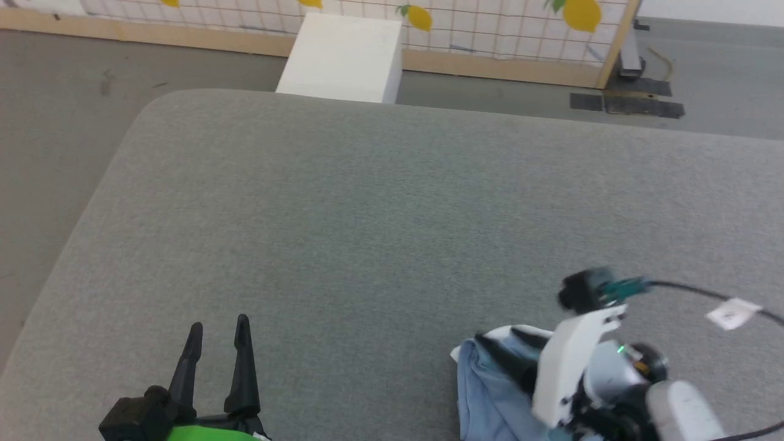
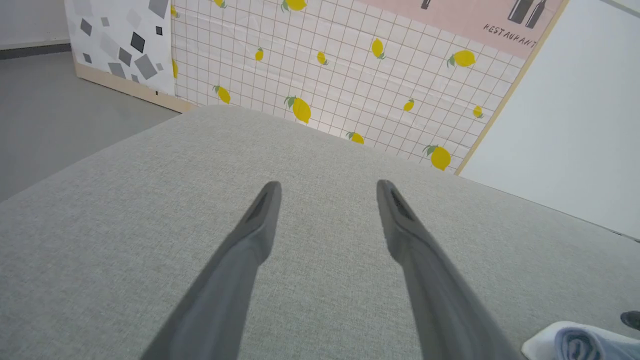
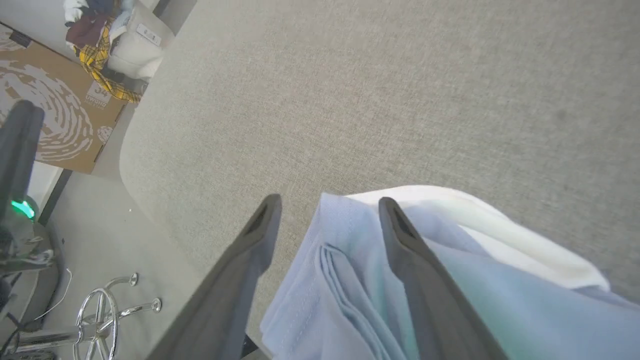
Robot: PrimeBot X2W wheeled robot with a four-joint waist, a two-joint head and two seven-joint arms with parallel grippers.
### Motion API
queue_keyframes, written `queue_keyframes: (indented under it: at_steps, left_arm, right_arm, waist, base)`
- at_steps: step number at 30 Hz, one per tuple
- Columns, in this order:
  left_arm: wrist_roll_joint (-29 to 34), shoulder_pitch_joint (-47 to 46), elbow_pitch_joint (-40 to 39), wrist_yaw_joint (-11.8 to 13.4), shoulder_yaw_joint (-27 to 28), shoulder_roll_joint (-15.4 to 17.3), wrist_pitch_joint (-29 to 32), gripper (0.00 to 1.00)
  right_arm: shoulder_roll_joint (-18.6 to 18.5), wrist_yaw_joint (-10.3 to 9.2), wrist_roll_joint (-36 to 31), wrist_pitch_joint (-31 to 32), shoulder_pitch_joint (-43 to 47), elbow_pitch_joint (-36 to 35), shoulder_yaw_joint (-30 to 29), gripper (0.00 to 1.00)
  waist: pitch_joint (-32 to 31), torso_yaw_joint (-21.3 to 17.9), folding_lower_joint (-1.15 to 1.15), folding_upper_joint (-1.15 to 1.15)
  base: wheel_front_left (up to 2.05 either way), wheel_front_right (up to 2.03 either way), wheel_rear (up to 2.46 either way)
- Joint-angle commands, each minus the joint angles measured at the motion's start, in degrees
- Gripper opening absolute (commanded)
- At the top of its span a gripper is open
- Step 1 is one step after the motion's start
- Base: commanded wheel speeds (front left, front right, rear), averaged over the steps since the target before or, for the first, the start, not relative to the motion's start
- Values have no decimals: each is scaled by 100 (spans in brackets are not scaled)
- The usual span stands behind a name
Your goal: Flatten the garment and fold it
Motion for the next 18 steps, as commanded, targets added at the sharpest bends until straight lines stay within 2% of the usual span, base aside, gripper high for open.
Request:
queue_keyframes:
  at_steps: [1, 5, 9, 14, 18]
  left_arm:
    - [-34, -63, -1, -16, 11, -27, -26, 100]
    - [-26, -62, -17, -18, 7, -33, -26, 100]
    - [-11, -70, -26, -32, 7, -32, -26, 100]
    - [8, -67, -22, -52, 6, 6, -26, 100]
    - [15, -76, -10, -59, -13, 47, -17, 100]
  right_arm:
    - [-11, -8, 51, -72, -38, -234, -134, 100]
    - [-129, -8, -98, -329, 195, -880, -675, 100]
    - [-184, -8, -300, -451, 654, -1230, -1308, 100]
    - [-212, -8, -544, -382, 1320, -1337, -1848, 100]
    - [-178, -8, -724, -427, 1711, -1082, -2043, 100]
  waist:
    - [-5, -136, 0, 0]
    - [37, -268, 0, 0]
    - [86, -358, 0, 0]
    - [133, -407, 0, 0]
    - [161, -402, 0, 0]
  base:
    - [0, 0, 0]
    - [0, 0, 0]
    - [0, 0, 0]
    - [0, 0, 0]
    - [0, 0, 0]
